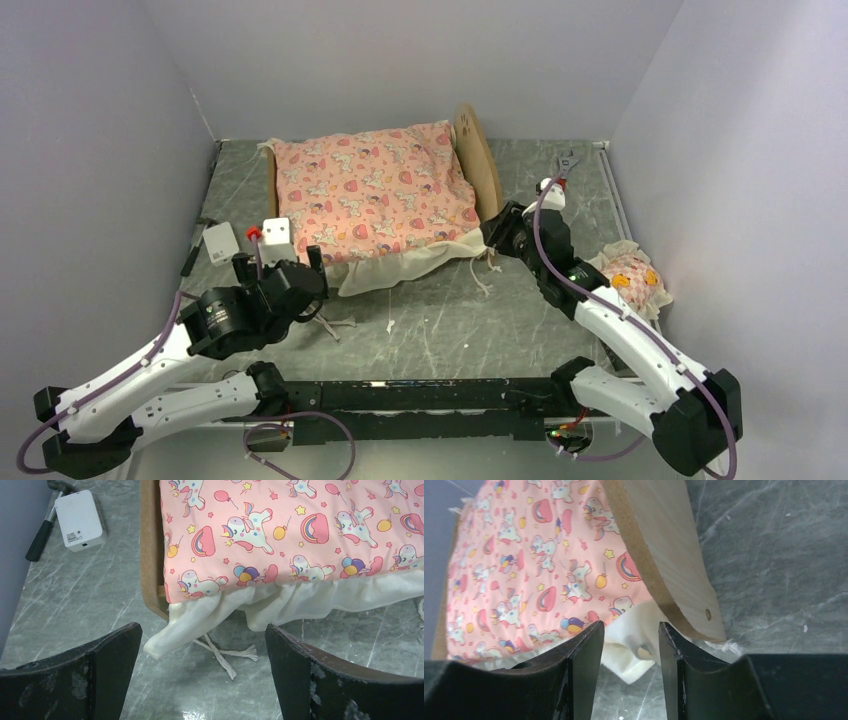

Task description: Set up the pet bed

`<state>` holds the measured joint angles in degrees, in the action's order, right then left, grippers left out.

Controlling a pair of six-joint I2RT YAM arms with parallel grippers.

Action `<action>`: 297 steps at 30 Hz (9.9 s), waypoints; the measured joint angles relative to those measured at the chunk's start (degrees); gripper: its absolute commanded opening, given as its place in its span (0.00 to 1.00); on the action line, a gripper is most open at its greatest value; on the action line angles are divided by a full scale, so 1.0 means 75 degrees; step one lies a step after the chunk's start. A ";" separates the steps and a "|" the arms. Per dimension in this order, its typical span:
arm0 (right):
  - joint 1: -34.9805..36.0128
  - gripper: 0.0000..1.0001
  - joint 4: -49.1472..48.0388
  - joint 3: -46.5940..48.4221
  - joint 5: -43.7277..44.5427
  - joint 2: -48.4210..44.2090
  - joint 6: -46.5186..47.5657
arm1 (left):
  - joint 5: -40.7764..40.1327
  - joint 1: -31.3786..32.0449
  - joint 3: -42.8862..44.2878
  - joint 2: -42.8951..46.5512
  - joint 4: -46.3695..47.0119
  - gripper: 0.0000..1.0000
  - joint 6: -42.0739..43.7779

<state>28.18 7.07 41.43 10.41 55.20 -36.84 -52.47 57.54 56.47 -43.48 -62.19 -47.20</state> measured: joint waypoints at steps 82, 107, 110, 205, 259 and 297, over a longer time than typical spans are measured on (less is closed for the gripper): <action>0.0210 0.75 -0.0087 0.0035 -0.0093 -0.1276 0.3576 | 0.2885 -0.1003 -0.0195 -0.1411 0.0667 1.00 0.0551; 0.5933 0.63 -0.2203 0.2011 0.0195 0.4692 0.8055 | 0.6199 -0.4983 -0.3416 -0.0510 0.2611 1.00 -0.0166; 0.5936 0.58 -0.2177 0.2302 0.0149 0.5170 0.8364 | 0.6318 -0.4983 -0.3427 -0.0516 0.2664 0.98 -0.0207; 0.2938 0.00 -0.5875 -0.0440 -0.3013 0.4124 0.4389 | 0.5088 -0.2503 -0.2416 -0.4436 0.2734 0.00 -0.0994; 0.2696 0.00 -0.5747 -0.0557 -0.2827 0.3882 0.4427 | 0.4019 -0.2209 -0.2917 -0.3943 0.3713 0.46 -0.2328; 0.2696 0.00 -0.5753 -0.0758 -0.2570 0.3617 0.4415 | 0.4045 -0.2337 0.3558 -0.4342 0.2649 0.00 0.2940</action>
<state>48.40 -36.07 35.75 -8.86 82.32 -3.73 -22.13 40.01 83.15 -76.05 -42.33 -25.15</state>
